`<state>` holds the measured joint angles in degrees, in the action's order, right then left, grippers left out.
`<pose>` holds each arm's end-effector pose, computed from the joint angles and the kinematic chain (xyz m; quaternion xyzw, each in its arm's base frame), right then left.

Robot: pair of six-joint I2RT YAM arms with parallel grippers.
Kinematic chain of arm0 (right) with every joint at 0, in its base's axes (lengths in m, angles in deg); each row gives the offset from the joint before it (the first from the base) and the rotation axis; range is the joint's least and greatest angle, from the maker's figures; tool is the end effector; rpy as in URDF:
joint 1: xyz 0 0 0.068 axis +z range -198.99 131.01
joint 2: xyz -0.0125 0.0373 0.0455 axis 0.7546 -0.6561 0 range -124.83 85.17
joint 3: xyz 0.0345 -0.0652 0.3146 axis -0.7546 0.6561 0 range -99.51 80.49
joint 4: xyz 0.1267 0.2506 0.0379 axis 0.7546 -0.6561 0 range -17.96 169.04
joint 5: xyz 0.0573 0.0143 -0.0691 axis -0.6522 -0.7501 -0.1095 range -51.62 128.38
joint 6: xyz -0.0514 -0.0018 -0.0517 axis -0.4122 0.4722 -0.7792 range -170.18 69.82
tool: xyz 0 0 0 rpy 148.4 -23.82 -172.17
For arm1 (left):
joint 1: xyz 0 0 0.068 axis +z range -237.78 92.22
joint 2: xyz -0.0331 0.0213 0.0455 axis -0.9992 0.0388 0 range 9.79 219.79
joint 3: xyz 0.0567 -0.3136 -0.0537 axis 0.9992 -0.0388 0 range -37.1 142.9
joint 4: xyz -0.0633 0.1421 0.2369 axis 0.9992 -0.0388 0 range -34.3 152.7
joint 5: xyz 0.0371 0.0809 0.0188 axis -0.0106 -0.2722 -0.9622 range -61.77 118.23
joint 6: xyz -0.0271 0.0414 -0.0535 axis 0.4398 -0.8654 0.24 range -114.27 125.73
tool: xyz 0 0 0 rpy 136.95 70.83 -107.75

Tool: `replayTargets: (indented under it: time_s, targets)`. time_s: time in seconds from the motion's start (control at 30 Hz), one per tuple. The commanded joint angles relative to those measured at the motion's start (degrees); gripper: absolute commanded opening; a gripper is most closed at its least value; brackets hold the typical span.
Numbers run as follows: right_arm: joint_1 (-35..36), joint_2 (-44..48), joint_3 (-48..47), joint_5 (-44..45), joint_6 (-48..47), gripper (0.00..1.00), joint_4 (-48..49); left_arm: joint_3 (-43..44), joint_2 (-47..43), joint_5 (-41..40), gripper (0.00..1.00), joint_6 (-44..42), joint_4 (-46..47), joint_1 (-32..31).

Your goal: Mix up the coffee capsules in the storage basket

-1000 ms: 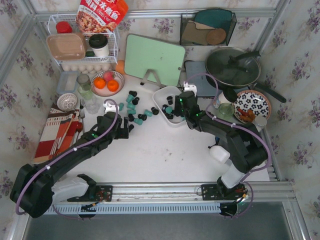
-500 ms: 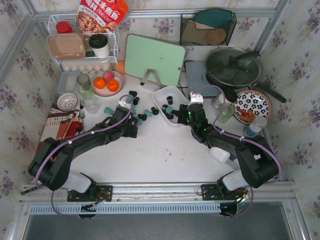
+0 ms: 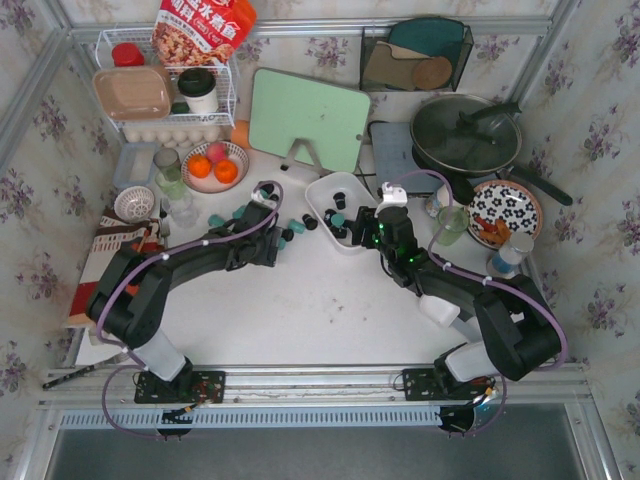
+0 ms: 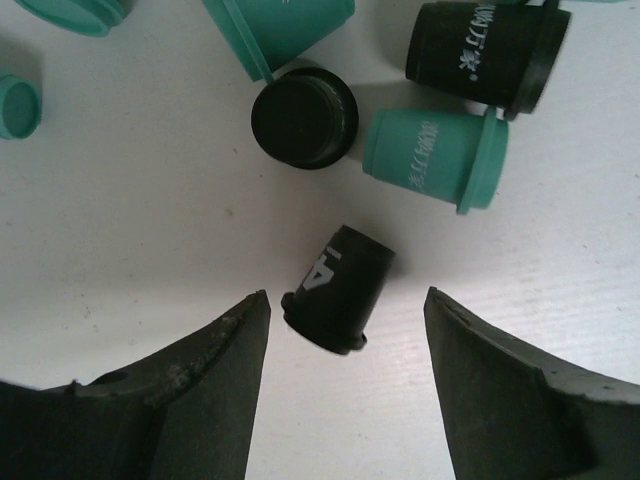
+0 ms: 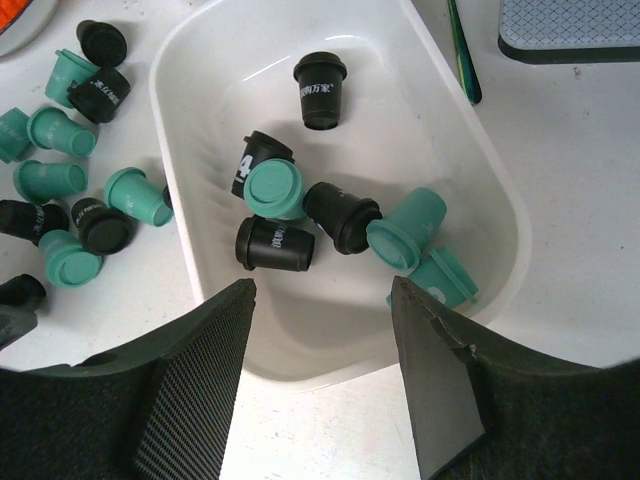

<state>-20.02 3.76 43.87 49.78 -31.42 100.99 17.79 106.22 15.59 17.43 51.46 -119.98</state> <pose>0.2931 0.1486 0.2275 -0.0191 0.8305 0.1471 0.5368 0.3256 -0.1895 0.1883 0.1330 0.9332 -0.0219 0.3332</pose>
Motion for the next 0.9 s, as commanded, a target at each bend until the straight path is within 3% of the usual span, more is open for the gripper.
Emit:
replayTargets:
  time_s: [0.0,0.1,0.27,0.37,0.67,0.87]
  targets:
    - [0.0,1.0,0.3,-0.9,0.4,0.64,1.9,3.2,3.0,-1.3,0.61,0.0,-4.5,0.6]
    - [0.0,1.6,0.4,-1.1,0.6,0.64,1.8,4.8,4.1,0.3,0.48,0.6,-5.8,0.7]
    - [0.0,2.2,0.5,-1.1,0.9,0.64,1.7,4.5,2.5,1.4,0.47,2.5,-6.7,0.6]
    - [0.0,2.9,0.9,-0.7,1.1,0.64,1.6,4.5,0.7,3.1,0.41,3.2,-7.5,0.5]
    - [0.0,6.3,3.1,2.1,2.1,0.64,3.3,8.8,-6.7,9.9,0.40,3.9,-3.2,-2.6]
    - [0.0,7.8,5.5,5.5,2.2,0.64,5.8,15.0,-2.4,15.1,0.40,5.6,6.1,-3.0]
